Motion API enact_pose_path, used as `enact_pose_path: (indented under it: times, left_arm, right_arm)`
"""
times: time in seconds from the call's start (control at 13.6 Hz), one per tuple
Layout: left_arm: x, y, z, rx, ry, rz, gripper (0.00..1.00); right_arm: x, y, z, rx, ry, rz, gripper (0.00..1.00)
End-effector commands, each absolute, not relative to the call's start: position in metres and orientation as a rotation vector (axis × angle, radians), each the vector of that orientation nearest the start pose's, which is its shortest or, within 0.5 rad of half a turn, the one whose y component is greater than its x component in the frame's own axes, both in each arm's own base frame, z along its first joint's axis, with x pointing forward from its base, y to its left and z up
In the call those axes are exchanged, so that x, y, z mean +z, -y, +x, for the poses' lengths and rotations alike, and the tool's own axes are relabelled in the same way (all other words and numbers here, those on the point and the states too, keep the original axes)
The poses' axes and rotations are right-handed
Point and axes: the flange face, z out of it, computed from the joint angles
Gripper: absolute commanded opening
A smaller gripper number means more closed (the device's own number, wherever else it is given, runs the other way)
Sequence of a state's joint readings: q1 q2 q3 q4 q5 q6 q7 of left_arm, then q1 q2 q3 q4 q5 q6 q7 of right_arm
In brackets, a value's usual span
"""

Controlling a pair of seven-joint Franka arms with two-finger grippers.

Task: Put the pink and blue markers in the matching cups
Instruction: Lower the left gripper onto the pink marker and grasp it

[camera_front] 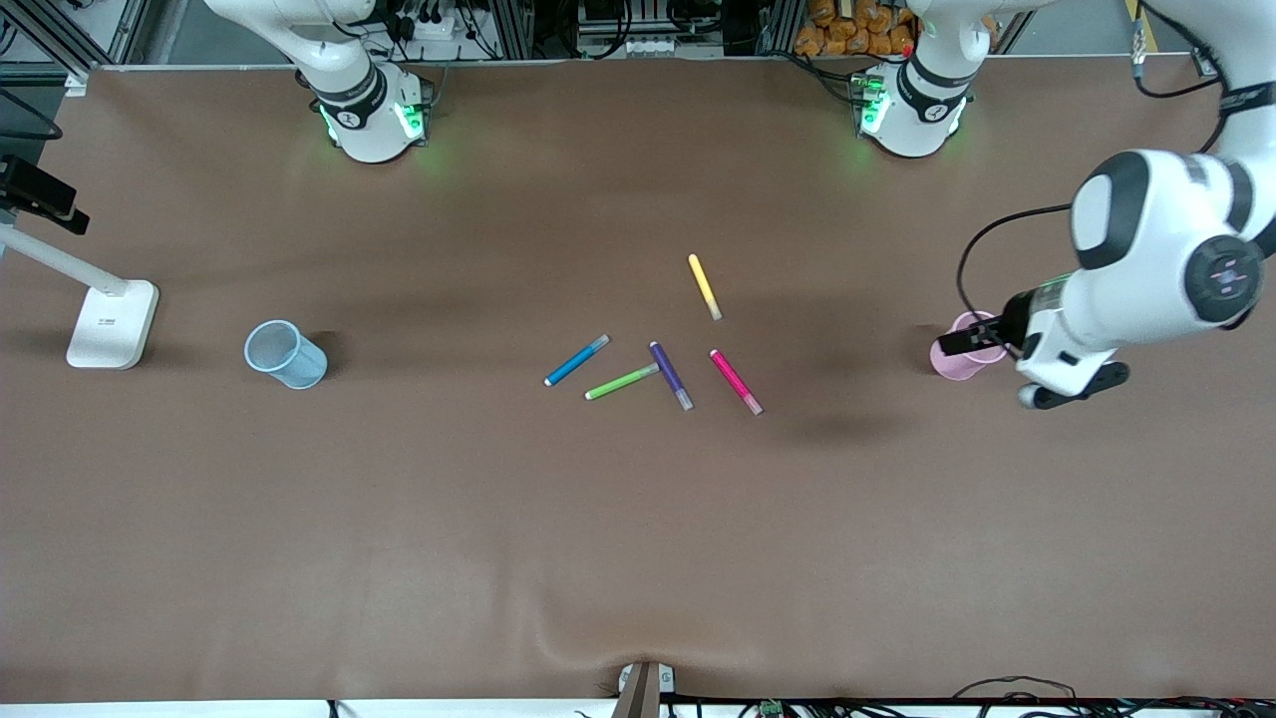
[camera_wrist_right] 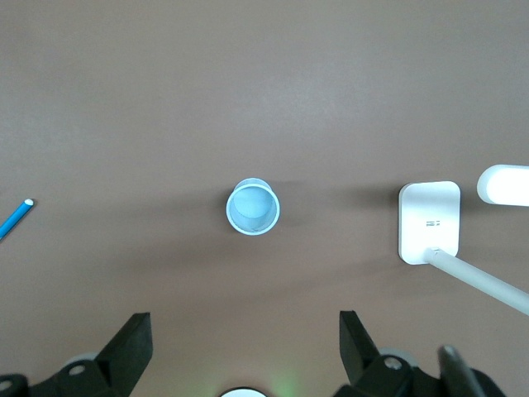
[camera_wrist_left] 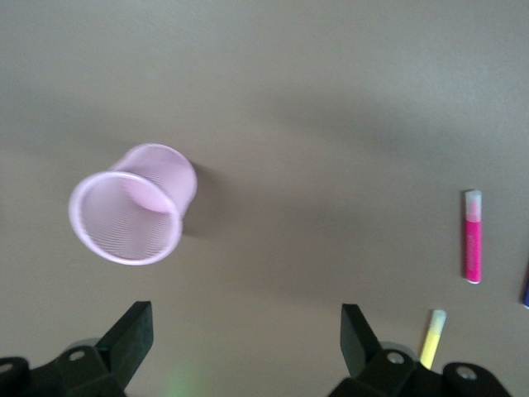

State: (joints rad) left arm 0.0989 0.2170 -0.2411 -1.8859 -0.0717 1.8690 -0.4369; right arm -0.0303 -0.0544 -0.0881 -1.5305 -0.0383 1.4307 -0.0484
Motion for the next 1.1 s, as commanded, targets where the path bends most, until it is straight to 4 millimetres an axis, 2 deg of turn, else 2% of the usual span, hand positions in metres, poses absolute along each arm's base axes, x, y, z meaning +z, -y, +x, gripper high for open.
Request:
enact_pose_path:
  times: [0.0,0.29,0.37,0.51,0.73,0.81,0.95,1.03]
  left_arm:
    - [0.353,0.117,0.577,0.460,0.587,-3.103,1.00]
    - [0.305,0.156,0.583,0.566,0.660,-3.092,1.00]
    - [0.300,0.165,0.584,0.568,0.703,-3.111,1.00]
    - [0.284,0.192,0.589,0.572,0.834,-3.095,1.00]
    - [0.257,0.241,0.597,0.577,0.992,-3.035,1.00]
    - [0.250,0.250,0.601,0.577,0.996,-3.036,1.00]
    - [0.233,0.255,0.611,0.568,1.039,-3.049,1.00]
    - [0.227,0.266,0.610,0.560,1.041,-3.056,1.00]
  right_arm:
    - [0.664,0.071,0.520,0.065,-0.125,-3.152,1.00]
    - [0.664,0.069,0.520,0.065,-0.118,-3.153,1.00]
    - [0.665,0.067,0.520,0.063,-0.113,-3.153,1.00]
    - [0.665,0.063,0.520,0.065,-0.106,-3.154,1.00]
    - [0.665,0.069,0.520,0.061,-0.118,-3.153,1.00]
    - [0.665,0.067,0.520,0.063,-0.113,-3.153,1.00]
    - [0.665,0.069,0.520,0.063,-0.118,-3.153,1.00]
    - [0.665,0.069,0.520,0.063,-0.120,-3.153,1.00]
